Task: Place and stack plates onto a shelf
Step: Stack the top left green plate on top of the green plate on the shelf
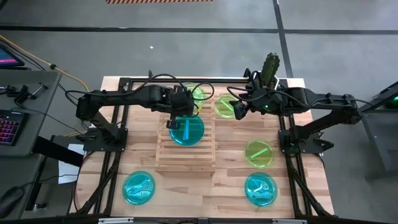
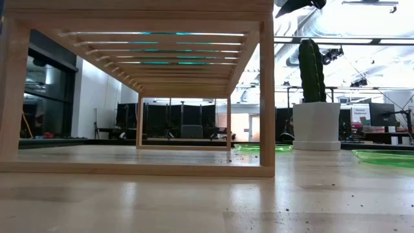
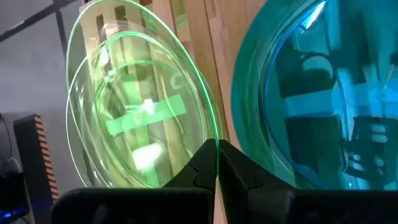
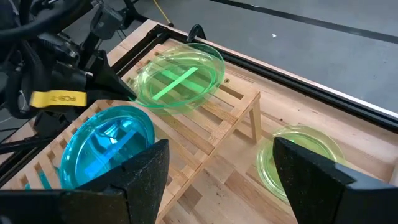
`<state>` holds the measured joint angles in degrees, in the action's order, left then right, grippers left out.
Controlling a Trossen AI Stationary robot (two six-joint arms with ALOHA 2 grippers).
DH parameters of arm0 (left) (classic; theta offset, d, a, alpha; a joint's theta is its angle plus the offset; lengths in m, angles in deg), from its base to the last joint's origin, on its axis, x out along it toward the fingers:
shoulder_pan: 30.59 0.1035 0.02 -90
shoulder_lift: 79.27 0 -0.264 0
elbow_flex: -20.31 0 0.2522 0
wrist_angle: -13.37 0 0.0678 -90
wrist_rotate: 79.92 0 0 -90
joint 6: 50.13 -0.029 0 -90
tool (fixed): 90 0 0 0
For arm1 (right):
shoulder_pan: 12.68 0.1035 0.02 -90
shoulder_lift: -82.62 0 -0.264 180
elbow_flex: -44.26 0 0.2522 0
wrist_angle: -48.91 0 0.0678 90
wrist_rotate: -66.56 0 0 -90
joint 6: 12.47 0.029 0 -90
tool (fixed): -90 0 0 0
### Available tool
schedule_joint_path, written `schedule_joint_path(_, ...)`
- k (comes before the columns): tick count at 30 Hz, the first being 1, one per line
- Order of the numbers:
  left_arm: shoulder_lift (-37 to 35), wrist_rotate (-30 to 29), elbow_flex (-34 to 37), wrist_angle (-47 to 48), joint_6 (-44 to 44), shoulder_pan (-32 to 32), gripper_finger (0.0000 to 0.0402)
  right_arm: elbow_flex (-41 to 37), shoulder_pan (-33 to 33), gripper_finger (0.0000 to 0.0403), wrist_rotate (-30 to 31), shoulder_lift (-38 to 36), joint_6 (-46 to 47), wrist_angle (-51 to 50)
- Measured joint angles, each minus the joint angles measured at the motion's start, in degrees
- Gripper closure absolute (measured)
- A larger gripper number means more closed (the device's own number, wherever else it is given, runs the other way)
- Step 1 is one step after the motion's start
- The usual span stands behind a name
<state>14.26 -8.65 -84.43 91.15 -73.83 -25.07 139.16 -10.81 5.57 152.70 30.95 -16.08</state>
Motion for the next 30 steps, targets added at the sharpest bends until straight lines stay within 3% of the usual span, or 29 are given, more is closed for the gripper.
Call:
schedule_joint_path(10, -0.02, -1.43, 0.0, -0.06, 1.2, 0.04, 0.039, 0.0, 0.0, 0.0135, -0.01, 0.0, -0.41, 0.0)
schedule_joint_path(24, -0.06, -0.92, -1.45, -1.35, 3.98, 0.45, 0.0283, 0.0, 0.0, 0.0135, -0.03, 0.0, -0.41, 0.0)
schedule_joint_path(27, -0.04, 1.51, -1.46, -1.98, 4.42, 2.51, 0.0282, 0.0, 0.0, 0.0135, -0.03, 0.0, -0.41, 0.0)
schedule_joint_path(30, -0.05, 7.68, -1.45, -2.24, 7.74, 5.32, 0.0292, 0.0, 0.0, 0.0135, -0.04, 0.0, -0.41, 0.0)
